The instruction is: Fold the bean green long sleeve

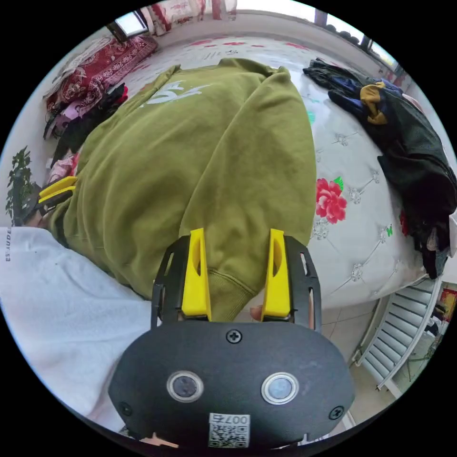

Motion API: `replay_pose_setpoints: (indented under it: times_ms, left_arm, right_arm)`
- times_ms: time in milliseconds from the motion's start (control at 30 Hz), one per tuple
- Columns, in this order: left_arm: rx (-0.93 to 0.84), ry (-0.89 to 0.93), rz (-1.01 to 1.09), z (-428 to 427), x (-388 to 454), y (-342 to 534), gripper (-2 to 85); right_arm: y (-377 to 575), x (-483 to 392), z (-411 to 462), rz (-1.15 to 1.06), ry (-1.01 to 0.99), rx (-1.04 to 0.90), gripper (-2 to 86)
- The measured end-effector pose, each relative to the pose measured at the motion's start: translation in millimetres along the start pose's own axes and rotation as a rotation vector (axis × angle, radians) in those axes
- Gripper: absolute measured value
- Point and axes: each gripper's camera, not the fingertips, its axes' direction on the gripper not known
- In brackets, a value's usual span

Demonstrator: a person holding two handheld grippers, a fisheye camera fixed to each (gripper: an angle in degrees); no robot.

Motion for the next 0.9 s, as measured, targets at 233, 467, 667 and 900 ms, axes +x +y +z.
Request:
replay_pose_setpoints:
  times_ms: [233, 467, 667, 900]
  left_arm:
    - [-0.152, 0.202, 0.02, 39, -79, -59, -0.1]
    - [0.211, -0.044, -0.351, -167, -361, -65, -0.8]
    - [0.444, -0.368, -0.653, -242, -435, -5, 0.1]
    - [0.15, 0.028, -0.372, -66, -273, 75, 9.7]
  right_arm:
    - [-39, 93, -56, 0.02, -0.157, 0.023, 2.1]
    - [-2, 264, -218, 0.768, 0.298, 0.458, 0.6]
    - [13, 255, -226, 0.657, -0.025, 0.594, 4.3]
    - [59, 139, -89, 0.365, -0.319, 0.211, 9.5]
